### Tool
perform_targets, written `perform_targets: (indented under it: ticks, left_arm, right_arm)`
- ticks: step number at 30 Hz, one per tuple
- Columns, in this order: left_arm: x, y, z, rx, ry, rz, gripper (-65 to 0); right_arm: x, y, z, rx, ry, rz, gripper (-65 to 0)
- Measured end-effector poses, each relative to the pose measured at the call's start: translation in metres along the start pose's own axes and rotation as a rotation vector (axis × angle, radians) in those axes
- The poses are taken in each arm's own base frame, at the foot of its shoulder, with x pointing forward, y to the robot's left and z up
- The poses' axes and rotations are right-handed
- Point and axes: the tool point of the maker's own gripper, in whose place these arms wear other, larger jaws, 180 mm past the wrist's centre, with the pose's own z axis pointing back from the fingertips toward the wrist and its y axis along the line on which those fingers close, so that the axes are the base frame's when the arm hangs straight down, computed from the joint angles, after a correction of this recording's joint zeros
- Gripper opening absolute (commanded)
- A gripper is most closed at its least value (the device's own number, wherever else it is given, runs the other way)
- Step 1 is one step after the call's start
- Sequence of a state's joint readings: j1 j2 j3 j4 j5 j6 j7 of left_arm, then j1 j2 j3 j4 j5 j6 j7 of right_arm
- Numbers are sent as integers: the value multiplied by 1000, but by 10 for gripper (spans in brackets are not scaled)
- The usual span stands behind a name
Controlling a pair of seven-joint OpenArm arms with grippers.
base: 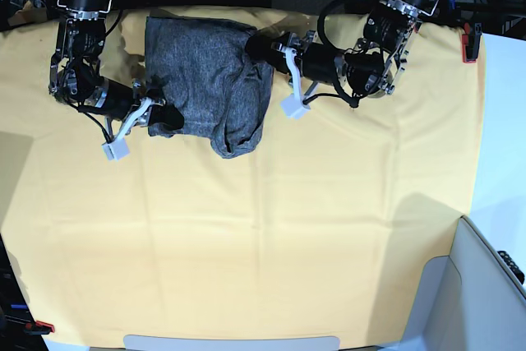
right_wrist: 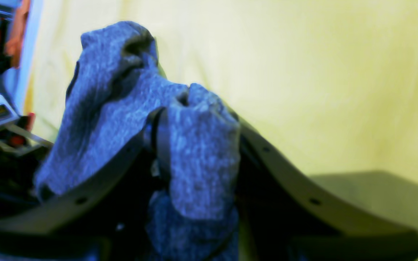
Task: Fold the T-shirt properly
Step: 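Pull the bundle edges apart with both grippers, twisting the bundle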
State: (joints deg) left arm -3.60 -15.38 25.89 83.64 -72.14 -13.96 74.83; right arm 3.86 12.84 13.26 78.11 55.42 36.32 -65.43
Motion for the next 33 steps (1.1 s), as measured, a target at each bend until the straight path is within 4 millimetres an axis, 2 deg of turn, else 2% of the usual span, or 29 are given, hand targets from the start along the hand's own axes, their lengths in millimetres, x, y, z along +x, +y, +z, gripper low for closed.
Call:
perform_targets:
  ticks: [3, 5, 9, 11, 16, 21, 23, 26, 29, 33]
  left_arm:
    - [8, 9, 10, 24, -34, 20, -647]
    - [15, 15, 18, 42, -50, 27, -647]
    - [45, 13, 33, 71, -94, -27, -647]
    - [56, 12, 36, 68, -104, -33, -647]
    - [71, 27, 40, 99, -100, -2, -647]
    - [98, 19, 51, 101, -138, -45, -647]
    - [99, 17, 52, 96, -141, -46, -647]
    - [90, 23, 49, 106, -122, -29, -647]
    - [84, 29, 55, 114, -116, -20, -647]
    - [62, 24, 53, 118, -84, -46, -646]
  right_arm:
    - [0, -4, 17, -81, -18, -32, -497]
    - [9, -3, 25, -119, -46, -30, -497]
    - [23, 10, 31, -113, -103, -19, -497]
    - [20, 10, 33, -120, -99, -24, -497]
    - [9, 9, 31, -128, -82, -42, -497]
    - [-4, 13, 26, -114, -72, -74, -497]
    - [-6, 13, 27, -113, -69, -78, -497]
    - [-5, 13, 27, -113, -70, -77, -497]
    - [-5, 12, 26, -119, -67, -72, -497]
    - [-7, 2, 27, -182, -40, -36, -497]
